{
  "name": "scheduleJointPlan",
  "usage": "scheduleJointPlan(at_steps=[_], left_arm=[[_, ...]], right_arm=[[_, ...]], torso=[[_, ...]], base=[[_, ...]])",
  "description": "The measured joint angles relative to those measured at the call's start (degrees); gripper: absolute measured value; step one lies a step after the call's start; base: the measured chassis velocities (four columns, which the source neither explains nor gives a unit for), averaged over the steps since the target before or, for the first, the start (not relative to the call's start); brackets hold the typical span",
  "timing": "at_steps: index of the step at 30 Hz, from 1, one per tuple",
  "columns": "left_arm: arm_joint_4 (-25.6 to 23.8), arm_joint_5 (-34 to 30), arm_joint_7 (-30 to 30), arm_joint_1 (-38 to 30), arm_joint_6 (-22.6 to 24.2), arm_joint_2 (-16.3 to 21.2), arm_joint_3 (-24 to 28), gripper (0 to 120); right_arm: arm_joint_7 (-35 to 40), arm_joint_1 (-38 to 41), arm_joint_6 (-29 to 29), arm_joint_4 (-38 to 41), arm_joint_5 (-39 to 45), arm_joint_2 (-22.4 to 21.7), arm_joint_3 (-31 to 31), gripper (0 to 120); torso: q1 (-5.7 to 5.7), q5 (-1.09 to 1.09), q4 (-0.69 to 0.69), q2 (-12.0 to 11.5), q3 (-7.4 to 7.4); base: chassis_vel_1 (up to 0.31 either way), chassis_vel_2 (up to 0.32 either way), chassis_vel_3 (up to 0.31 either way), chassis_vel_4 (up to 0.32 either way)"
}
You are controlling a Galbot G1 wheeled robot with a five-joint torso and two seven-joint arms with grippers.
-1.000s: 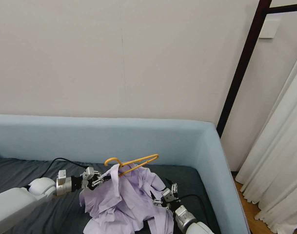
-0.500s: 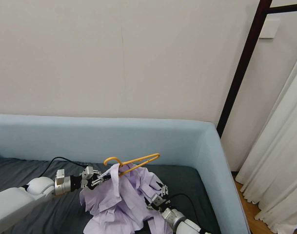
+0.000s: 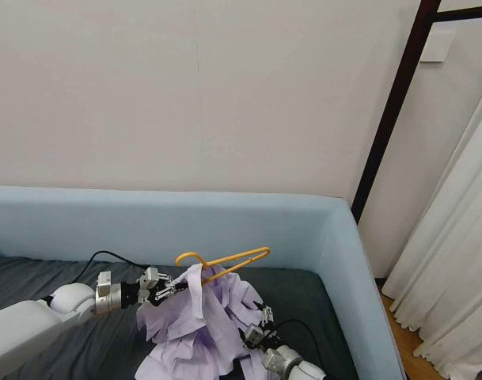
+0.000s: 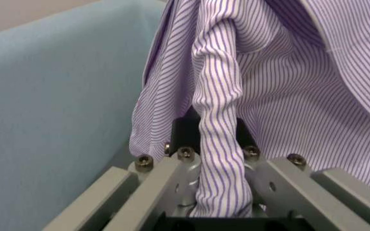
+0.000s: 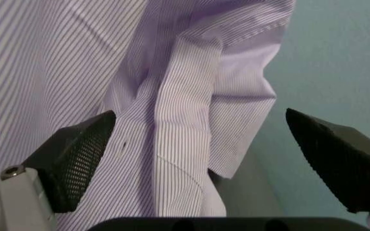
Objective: Pick up the clothes from the sofa and hang them on the clothes hanger.
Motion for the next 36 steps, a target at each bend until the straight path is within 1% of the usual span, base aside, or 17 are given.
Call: scheduleJointPlan(at_steps=[4,12,15,17,19,22,25,29,31,36], left_arm=[[-0.96,-0.06,0.00,0.04,0.00,0.20,-0.25,1],[-2.11,-0.46,0.00,-0.22,0.23,0.76,-0.39,1],[-2.60,-0.56,0.07,-0.12,0.41,1.06,-0.46,1],[-2.72,-0.58,0.18,-0.02,0.45,1.07,-0.50,1],[-2.75,-0.60,0.19,0.02,0.47,1.06,-0.55,1],[-2.79,-0.65,0.19,0.06,0.47,0.95,-0.60,1],[-2.77,-0.76,0.18,0.03,0.51,0.69,-0.61,1],[-2.65,-0.91,0.13,-0.36,0.58,0.45,-0.61,1],[-2.58,-1.04,0.10,-0.81,0.67,0.42,-0.48,1],[-2.27,-1.05,0.14,-1.10,0.70,0.46,-0.40,1]], right_arm=[[-0.17,1.05,-0.36,-2.37,-0.73,1.06,-1.79,100],[0.51,2.32,-0.80,-6.60,-3.78,3.07,-2.78,100],[2.23,2.65,-1.47,-8.67,-7.84,4.01,-2.38,100],[3.92,2.83,-3.00,-9.69,-10.67,4.51,-1.64,100],[4.96,2.85,-3.71,-9.89,-11.70,4.63,-1.32,100],[6.92,2.84,-5.28,-9.67,-12.07,4.79,-0.72,100],[9.13,2.72,-8.04,-7.94,-11.37,4.71,-0.20,100],[10.14,2.33,-8.95,-5.97,-8.61,4.45,-0.19,100],[10.64,1.87,-10.16,-3.57,-7.66,3.74,-0.24,100],[10.91,1.56,-12.22,-0.78,-7.33,2.12,-0.36,100]], torso=[[0.00,0.00,0.00,0.00,0.00],[0.00,0.00,0.00,0.00,0.00],[0.00,0.00,0.00,0.00,0.00],[0.00,0.00,0.01,0.00,0.00],[0.00,0.00,0.00,0.00,0.00],[0.00,0.00,0.00,0.00,0.00],[0.00,0.00,0.00,0.00,0.00],[0.00,0.00,0.00,0.00,0.00],[0.00,0.01,0.00,0.00,0.00],[0.00,0.01,0.00,0.00,0.00]], base=[[0.000,0.000,0.000,0.000],[0.000,0.000,0.000,0.000],[0.000,0.000,0.000,0.000],[0.000,0.000,0.000,0.000],[0.000,0.000,0.000,0.000],[0.000,0.000,0.000,0.000],[0.000,0.000,0.000,0.000],[0.000,0.000,0.000,0.000],[0.000,0.000,0.000,0.000],[0.000,0.000,0.000,0.000]])
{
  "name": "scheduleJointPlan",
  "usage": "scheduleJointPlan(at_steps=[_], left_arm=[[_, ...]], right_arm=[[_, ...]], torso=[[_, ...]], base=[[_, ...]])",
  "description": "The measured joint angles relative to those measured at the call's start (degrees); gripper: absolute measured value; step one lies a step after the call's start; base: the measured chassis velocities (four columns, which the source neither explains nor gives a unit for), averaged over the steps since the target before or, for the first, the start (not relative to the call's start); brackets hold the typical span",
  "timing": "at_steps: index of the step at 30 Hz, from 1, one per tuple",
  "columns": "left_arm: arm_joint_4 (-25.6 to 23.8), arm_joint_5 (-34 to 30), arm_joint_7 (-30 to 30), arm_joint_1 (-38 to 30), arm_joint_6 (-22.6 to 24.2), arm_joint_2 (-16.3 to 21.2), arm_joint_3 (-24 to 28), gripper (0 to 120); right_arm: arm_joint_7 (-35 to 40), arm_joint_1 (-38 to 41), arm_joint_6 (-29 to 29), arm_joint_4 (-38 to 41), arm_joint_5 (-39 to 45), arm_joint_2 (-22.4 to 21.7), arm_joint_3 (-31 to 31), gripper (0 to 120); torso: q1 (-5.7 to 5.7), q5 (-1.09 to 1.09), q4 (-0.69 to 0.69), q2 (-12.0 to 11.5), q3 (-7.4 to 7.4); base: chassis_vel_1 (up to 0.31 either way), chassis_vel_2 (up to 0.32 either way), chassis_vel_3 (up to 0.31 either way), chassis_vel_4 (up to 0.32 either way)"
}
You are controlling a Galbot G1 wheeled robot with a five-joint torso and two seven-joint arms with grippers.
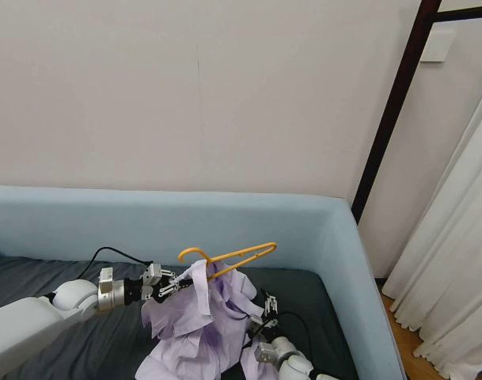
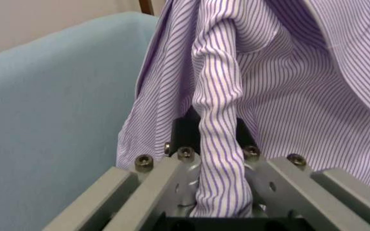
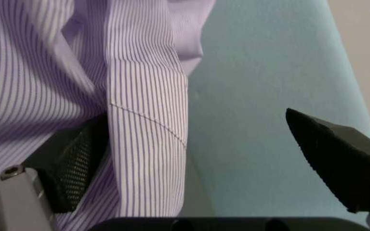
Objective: Pick up the clothes from the sofa and hang them on the clothes hanger.
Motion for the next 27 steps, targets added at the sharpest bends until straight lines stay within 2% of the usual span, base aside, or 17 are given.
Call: scheduleJointPlan(at_steps=[9,17,20,24,26,27], left_arm=[[-0.14,0.00,0.14,0.05,0.00,0.32,-0.09,1],[-0.41,0.14,0.15,0.09,-0.01,0.33,-0.11,1],[-0.33,0.15,0.15,0.06,-0.02,0.33,-0.11,1],[-0.11,0.27,0.17,0.12,-0.09,0.33,-0.20,1],[-0.06,0.30,0.18,0.18,-0.16,0.35,-0.26,1],[0.02,0.33,0.22,0.23,-0.22,0.44,-0.30,1]], right_arm=[[1.04,0.35,1.14,-0.26,1.75,-1.71,2.38,100],[1.33,0.72,3.09,2.75,4.69,-2.83,2.46,99],[1.24,0.59,3.82,2.98,5.07,-3.10,2.38,93],[0.33,0.16,6.06,3.94,5.53,-4.32,2.01,74],[0.01,0.05,6.52,4.42,5.78,-4.74,1.89,70],[-0.33,-0.04,7.07,4.86,6.00,-5.17,1.82,65]], torso=[[0.00,0.00,-0.01,0.00,0.00],[0.00,0.00,0.00,0.00,0.00],[0.00,0.00,0.00,0.00,0.00],[0.00,0.00,0.00,0.00,0.00],[0.00,0.00,0.00,0.00,0.00],[0.00,0.00,-0.01,0.00,0.00]], base=[[0.000,0.000,0.000,0.000],[0.000,0.000,0.000,0.000],[0.000,0.000,0.000,0.000],[0.000,0.000,0.000,0.000],[0.000,0.000,0.000,0.000],[0.000,0.000,0.000,0.000]])
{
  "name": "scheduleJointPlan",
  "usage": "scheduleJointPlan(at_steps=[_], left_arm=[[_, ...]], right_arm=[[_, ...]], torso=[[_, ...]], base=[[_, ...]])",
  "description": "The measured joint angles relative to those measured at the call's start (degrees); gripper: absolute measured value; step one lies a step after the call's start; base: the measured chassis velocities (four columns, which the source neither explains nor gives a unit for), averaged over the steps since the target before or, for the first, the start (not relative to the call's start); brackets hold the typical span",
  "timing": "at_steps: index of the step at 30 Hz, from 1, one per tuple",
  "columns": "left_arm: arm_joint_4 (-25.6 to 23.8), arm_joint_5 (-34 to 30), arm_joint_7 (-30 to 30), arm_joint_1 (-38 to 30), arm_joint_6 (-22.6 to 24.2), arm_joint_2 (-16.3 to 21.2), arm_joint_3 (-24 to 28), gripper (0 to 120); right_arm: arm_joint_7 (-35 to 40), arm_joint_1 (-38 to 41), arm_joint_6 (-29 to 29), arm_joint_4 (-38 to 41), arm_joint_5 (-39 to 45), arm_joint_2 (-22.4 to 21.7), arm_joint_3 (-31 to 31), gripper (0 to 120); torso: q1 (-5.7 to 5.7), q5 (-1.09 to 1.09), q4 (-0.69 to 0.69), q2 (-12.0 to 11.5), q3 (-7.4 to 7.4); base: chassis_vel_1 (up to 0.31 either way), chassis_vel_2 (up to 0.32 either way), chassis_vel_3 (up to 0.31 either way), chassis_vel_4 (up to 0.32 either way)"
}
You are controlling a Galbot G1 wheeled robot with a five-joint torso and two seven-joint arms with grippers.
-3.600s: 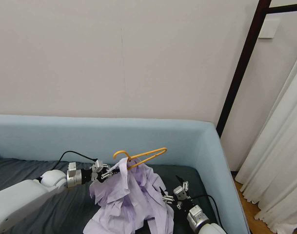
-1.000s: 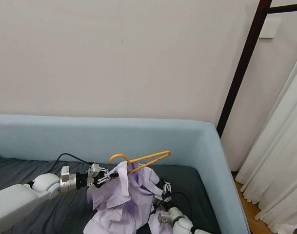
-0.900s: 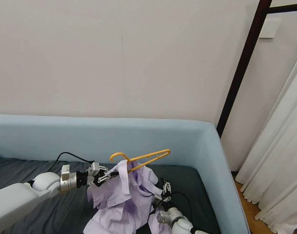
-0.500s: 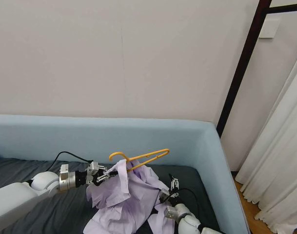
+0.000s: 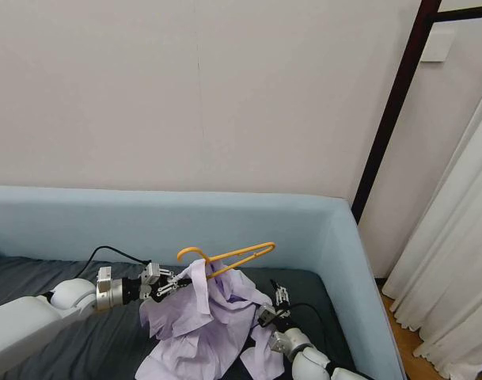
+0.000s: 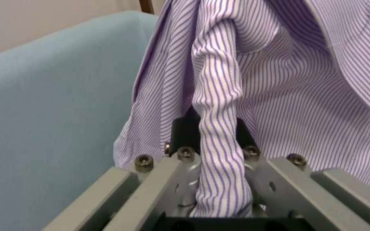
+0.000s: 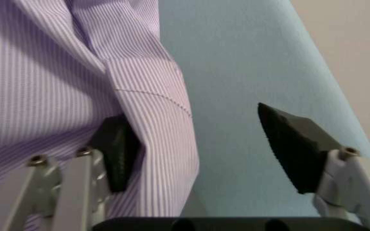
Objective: Pick up the clothes from the sofa and hang them on the clothes hanger.
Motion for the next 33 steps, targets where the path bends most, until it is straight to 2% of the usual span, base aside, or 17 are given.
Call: scheduleJointPlan(at_steps=[3,4,7,10,12,13,17,25,33], left_arm=[[0.36,0.03,0.23,0.03,-0.08,0.29,-0.14,1],[0.36,0.03,0.23,0.03,-0.08,0.29,-0.14,1],[0.88,0.13,0.53,-0.01,-0.15,0.30,-0.15,1],[1.13,0.26,0.69,-0.04,-0.17,0.21,-0.16,1],[1.50,0.80,0.79,-0.05,-0.24,0.01,-0.15,1],[1.50,0.80,0.79,-0.05,-0.24,0.01,-0.15,1],[1.85,1.10,0.86,-0.01,-0.59,-0.10,-0.13,1],[1.98,1.40,1.22,0.08,-1.29,0.13,-0.36,1],[0.60,5.52,2.60,0.93,-3.70,1.27,-1.78,1]], right_arm=[[-1.00,-0.42,1.73,1.01,0.84,-1.26,0.02,51],[-1.00,-0.42,1.73,1.01,0.84,-1.26,0.02,51],[-2.24,-0.94,4.47,1.54,1.23,-2.29,0.34,37],[-2.79,-1.20,5.83,1.77,1.35,-2.53,0.55,31],[-4.11,-1.61,8.13,2.49,2.15,-2.96,0.82,19],[-4.11,-1.61,8.13,2.49,2.15,-2.96,0.82,19],[-6.12,-1.81,11.27,2.64,3.81,-3.50,1.36,1],[-6.57,-1.55,11.27,2.86,8.45,-3.55,1.99,0],[-6.96,-1.34,8.68,3.39,16.57,-3.30,5.42,0]], torso=[[0.00,0.00,0.01,0.00,0.00],[0.00,0.00,0.01,0.00,0.00],[0.00,0.00,0.00,0.00,0.00],[0.00,0.00,0.00,0.00,0.00],[0.00,0.00,0.00,0.00,0.00],[0.00,0.00,0.00,0.00,0.00],[0.00,0.00,0.00,0.00,0.00],[0.00,0.00,0.00,0.00,0.00],[0.00,0.00,0.00,0.00,0.00]], base=[[0.000,0.000,0.000,0.000],[0.000,0.000,0.000,0.000],[0.000,0.000,0.000,0.000],[0.000,0.000,0.000,0.000],[0.000,0.000,0.000,0.000],[0.000,0.000,0.000,0.000],[0.000,0.000,0.000,0.000],[0.000,0.000,0.000,0.000],[0.000,0.000,0.000,0.000]])
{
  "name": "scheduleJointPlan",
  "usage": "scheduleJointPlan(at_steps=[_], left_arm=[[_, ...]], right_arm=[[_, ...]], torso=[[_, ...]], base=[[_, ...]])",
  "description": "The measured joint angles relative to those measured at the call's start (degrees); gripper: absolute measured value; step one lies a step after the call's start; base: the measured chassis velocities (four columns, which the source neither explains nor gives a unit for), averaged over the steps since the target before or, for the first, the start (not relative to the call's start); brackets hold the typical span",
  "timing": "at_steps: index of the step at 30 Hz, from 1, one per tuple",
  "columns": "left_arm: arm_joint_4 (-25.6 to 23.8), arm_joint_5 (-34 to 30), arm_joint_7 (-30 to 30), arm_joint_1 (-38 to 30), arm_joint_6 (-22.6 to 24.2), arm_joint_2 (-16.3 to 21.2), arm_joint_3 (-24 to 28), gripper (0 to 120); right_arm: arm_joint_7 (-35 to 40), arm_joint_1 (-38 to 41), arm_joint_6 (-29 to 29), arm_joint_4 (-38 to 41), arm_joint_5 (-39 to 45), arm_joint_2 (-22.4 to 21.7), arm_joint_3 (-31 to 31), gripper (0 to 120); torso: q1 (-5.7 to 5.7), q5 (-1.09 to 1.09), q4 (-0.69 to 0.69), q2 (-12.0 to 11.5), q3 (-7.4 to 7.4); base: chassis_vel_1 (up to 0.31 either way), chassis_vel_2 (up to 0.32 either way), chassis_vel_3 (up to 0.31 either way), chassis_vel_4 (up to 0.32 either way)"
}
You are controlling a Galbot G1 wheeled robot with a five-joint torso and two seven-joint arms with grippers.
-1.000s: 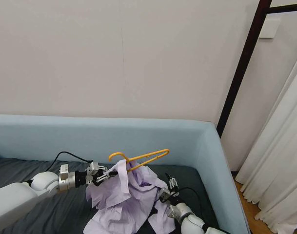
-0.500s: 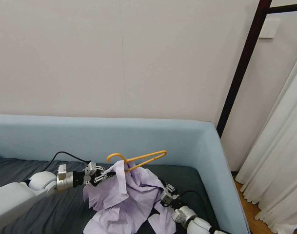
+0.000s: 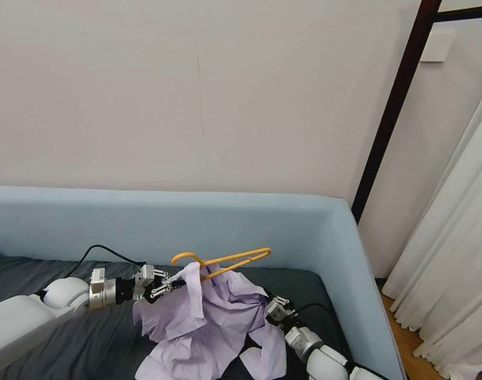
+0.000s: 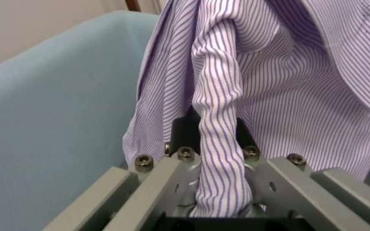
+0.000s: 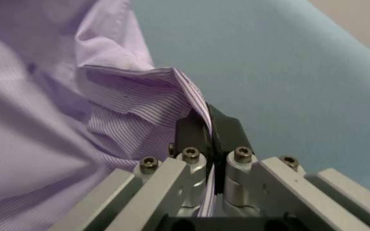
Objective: Pick up the clothes from the sofa and hang them on the clothes hanger.
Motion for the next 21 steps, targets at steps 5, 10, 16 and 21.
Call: scheduleJointPlan(at_steps=[5,10,16,21], left_arm=[[-0.37,2.27,1.84,0.22,-0.39,1.09,-0.15,1],[-0.17,4.43,3.97,-0.44,-0.33,1.75,-0.25,1],[0.08,5.65,4.78,-0.97,0.13,2.07,-0.56,1],[1.28,6.72,5.16,-1.03,0.49,2.35,-1.17,1]], right_arm=[[0.50,-0.27,-1.82,1.63,4.37,-0.30,2.38,0],[1.01,-0.31,-2.38,3.77,5.72,-0.77,4.81,0],[1.13,-0.70,-3.41,7.36,6.94,-2.08,6.95,0],[1.46,-2.00,-3.72,10.03,7.19,-3.46,9.14,0]], torso=[[0.00,0.00,0.01,0.00,0.00],[0.00,0.00,0.01,0.00,0.00],[0.00,0.00,0.00,0.00,0.00],[0.00,0.00,0.01,0.00,0.00]], base=[[0.000,0.000,0.000,0.000],[0.000,0.000,0.000,0.000],[0.000,0.000,0.000,0.000],[0.000,0.000,0.000,0.000]])
